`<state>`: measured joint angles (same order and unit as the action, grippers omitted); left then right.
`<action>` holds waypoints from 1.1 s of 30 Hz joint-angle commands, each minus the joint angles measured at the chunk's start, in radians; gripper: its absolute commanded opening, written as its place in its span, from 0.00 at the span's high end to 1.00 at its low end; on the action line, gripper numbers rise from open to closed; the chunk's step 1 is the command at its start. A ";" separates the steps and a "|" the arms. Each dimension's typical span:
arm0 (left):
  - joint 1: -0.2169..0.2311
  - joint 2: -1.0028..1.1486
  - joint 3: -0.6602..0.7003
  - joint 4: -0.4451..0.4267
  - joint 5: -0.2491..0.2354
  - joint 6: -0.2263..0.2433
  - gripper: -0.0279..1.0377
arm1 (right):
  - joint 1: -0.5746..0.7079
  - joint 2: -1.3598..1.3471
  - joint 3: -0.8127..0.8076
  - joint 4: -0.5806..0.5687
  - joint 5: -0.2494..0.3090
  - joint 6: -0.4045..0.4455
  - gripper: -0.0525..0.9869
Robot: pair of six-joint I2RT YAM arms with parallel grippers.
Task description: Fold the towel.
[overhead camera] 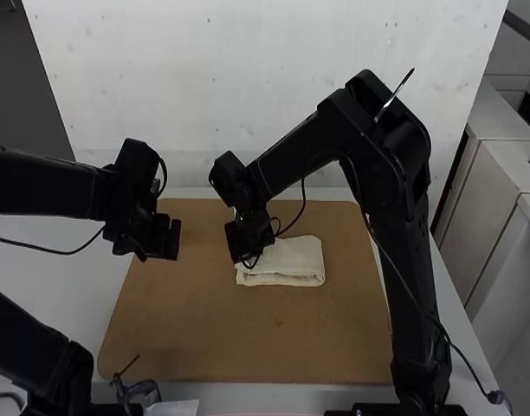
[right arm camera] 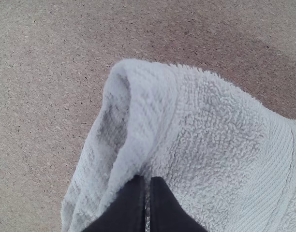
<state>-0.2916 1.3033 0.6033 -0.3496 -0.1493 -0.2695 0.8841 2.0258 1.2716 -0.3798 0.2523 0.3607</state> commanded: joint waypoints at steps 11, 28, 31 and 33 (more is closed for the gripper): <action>0.025 -0.002 -0.011 0.008 0.016 0.033 0.07 | -0.152 -0.210 0.025 -0.036 -0.025 -0.019 0.29; 0.035 -0.061 0.000 0.003 0.002 0.038 0.07 | -0.590 -0.651 -0.472 0.154 -0.071 -0.186 0.02; 0.068 -0.095 0.009 -0.008 0.004 0.050 0.08 | -0.665 -0.780 -0.577 0.209 -0.074 -0.232 0.02; 0.072 -0.128 0.012 -0.014 0.002 0.050 0.08 | -0.702 -0.872 -0.632 0.223 -0.085 -0.241 0.02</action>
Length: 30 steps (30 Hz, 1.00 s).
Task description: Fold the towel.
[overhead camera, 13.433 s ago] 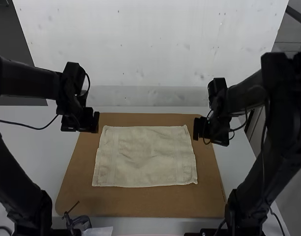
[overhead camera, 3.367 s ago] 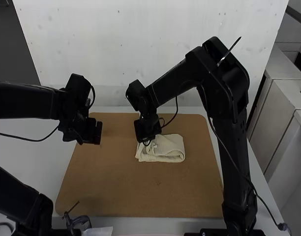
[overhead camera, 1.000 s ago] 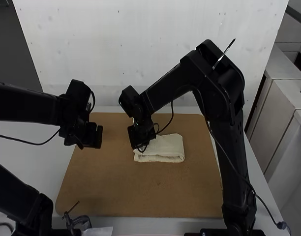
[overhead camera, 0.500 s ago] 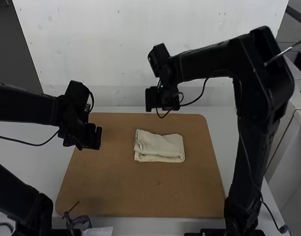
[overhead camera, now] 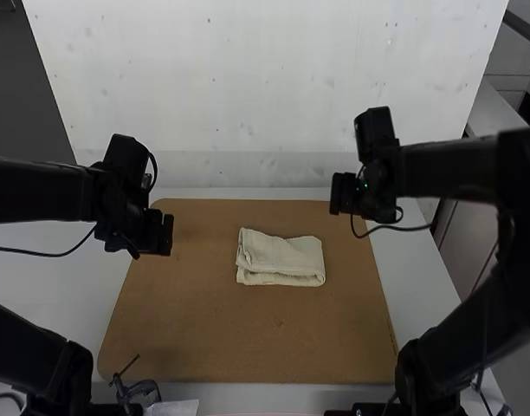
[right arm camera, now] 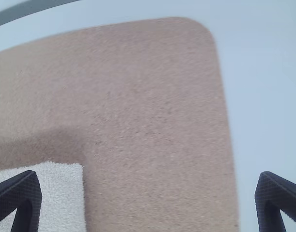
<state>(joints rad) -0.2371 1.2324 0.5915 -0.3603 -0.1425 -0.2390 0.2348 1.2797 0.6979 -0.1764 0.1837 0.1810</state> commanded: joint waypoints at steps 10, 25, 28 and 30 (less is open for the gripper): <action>0.021 -0.290 0.025 -0.081 -0.048 0.023 0.08 | -0.141 -0.698 -0.288 0.025 -0.027 -0.104 0.03; 0.013 -0.579 -0.010 -0.069 -0.074 0.010 0.08 | -0.153 -1.244 -0.452 0.026 0.011 -0.225 0.03; 0.012 -0.649 -0.013 -0.069 -0.083 0.010 0.08 | -0.153 -1.269 -0.459 0.031 0.011 -0.242 0.03; 0.012 -0.699 -0.016 -0.069 -0.085 0.009 0.08 | -0.155 -1.293 -0.462 0.035 0.013 -0.247 0.03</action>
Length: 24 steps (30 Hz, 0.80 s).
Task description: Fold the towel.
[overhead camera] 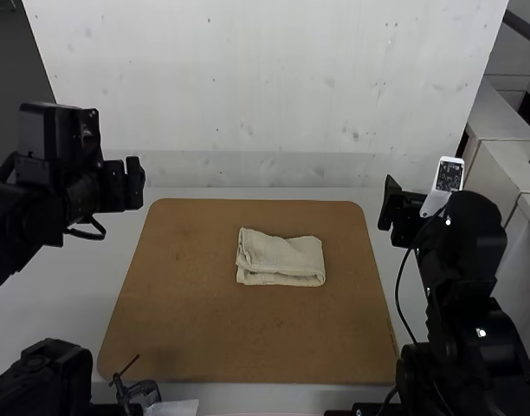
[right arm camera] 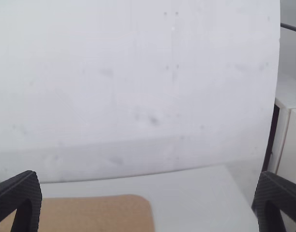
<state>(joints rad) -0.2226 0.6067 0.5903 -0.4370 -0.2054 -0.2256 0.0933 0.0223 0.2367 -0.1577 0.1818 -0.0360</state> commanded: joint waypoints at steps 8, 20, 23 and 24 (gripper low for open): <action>0.098 -0.268 -0.029 -0.009 -0.031 -0.004 0.08 | -0.010 -0.038 0.021 0.024 0.021 -0.033 0.03; 0.218 -0.495 -0.109 -0.032 -0.028 -0.009 0.08 | -0.014 -0.036 0.019 0.021 0.025 -0.051 0.03; 0.230 -0.539 -0.141 -0.052 -0.022 -0.003 0.08 | -0.014 -0.035 0.007 0.020 0.025 -0.053 0.03; 0.224 -0.558 -0.155 -0.065 -0.020 0.017 0.08 | -0.014 -0.035 0.004 0.017 0.024 -0.058 0.03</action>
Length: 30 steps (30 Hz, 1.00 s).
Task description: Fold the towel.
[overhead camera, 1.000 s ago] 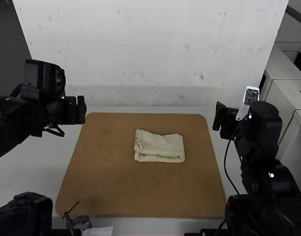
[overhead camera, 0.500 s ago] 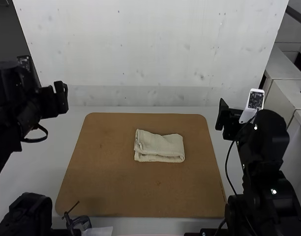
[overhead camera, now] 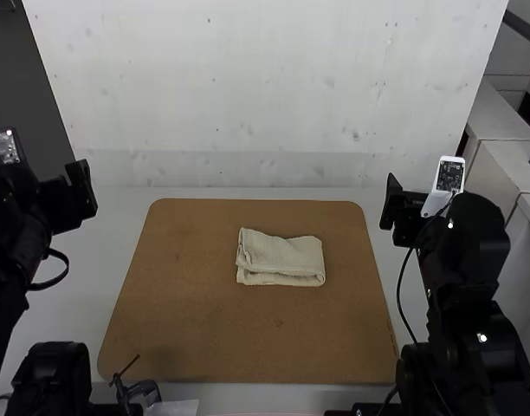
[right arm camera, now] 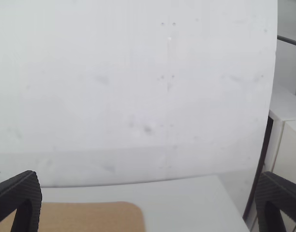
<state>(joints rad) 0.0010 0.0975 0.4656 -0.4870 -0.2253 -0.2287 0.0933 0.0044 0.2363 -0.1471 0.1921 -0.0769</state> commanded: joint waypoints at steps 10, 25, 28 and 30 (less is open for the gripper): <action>0.002 -0.064 -0.038 -0.398 0.073 0.262 0.05 | -0.015 -0.011 0.044 -0.170 0.007 -0.037 0.03; 0.005 -0.078 -0.021 -0.476 0.188 0.200 0.05 | -0.004 0.002 0.179 -0.694 -0.063 0.112 0.03; 0.010 -0.078 -0.019 -0.476 0.188 0.195 0.05 | -0.004 0.002 0.196 -0.756 -0.065 0.112 0.03; 0.008 -0.078 -0.021 -0.475 0.188 0.195 0.05 | -0.003 0.002 0.207 -0.801 -0.082 0.112 0.03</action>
<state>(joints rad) 0.0017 0.0444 0.4038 -0.9691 -0.0528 -0.0235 0.0933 0.0059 0.4065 -0.9226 0.1398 0.0139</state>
